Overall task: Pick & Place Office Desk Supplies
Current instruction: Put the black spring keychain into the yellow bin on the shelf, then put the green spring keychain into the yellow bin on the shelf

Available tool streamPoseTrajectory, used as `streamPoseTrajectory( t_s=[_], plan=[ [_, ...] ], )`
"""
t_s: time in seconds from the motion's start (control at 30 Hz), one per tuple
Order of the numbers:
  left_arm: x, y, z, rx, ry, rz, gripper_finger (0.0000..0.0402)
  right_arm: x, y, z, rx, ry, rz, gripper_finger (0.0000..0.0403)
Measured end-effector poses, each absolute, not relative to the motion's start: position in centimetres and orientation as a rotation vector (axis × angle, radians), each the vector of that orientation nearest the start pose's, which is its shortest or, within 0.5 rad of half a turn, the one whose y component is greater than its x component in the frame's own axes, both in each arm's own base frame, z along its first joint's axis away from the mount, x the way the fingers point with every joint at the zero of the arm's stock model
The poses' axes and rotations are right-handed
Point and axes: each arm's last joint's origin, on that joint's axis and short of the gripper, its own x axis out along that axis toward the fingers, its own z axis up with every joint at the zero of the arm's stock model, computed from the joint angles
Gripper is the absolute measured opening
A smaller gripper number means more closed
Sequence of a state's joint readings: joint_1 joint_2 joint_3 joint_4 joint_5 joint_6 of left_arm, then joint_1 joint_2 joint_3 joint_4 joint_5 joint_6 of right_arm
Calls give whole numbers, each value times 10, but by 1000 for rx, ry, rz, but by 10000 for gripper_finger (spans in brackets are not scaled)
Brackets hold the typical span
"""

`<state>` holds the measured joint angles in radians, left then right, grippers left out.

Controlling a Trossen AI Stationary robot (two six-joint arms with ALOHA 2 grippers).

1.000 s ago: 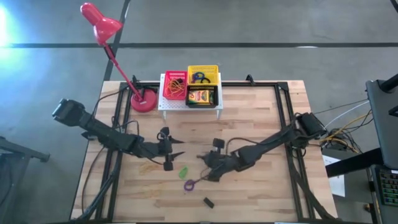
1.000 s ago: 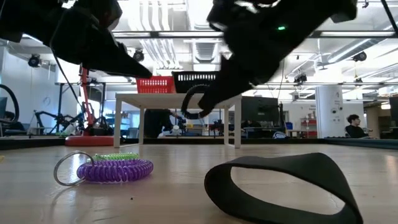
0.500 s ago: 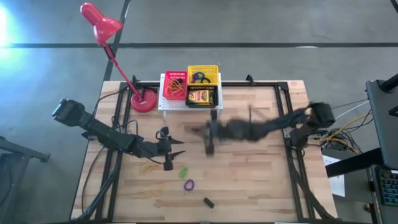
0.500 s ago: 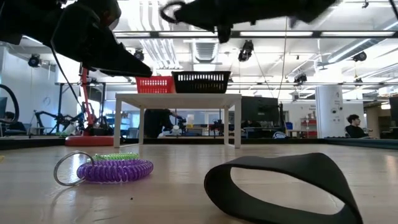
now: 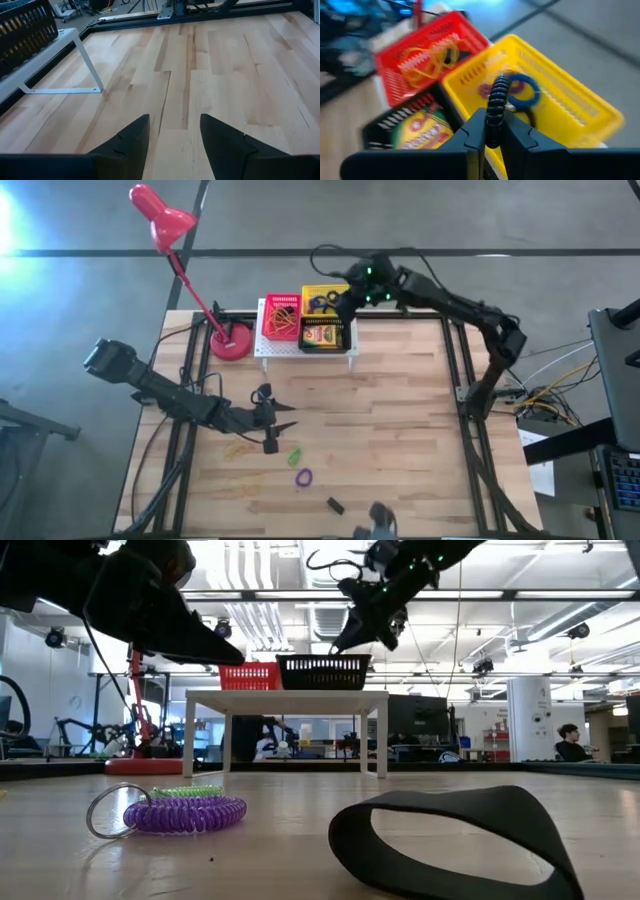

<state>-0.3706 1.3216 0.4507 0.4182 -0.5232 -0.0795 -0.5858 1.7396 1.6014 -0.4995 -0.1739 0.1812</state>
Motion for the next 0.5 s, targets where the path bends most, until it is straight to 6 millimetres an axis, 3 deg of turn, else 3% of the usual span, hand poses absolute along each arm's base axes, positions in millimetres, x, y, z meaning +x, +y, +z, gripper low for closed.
streamPoseTrajectory(
  t_s=[0.13,0.27,0.4,0.5],
  plan=[
    [231,-74,169,113,407,167,177,328,-242,323,502,607,-429,64],
    [230,-74,169,95,411,172,177,328,-256,322,536,631,-417,109],
    [230,-74,168,84,420,176,177,325,-254,340,499,620,-411,146],
    [230,-74,168,78,421,177,177,325,-235,360,405,596,-410,155]
  ],
)
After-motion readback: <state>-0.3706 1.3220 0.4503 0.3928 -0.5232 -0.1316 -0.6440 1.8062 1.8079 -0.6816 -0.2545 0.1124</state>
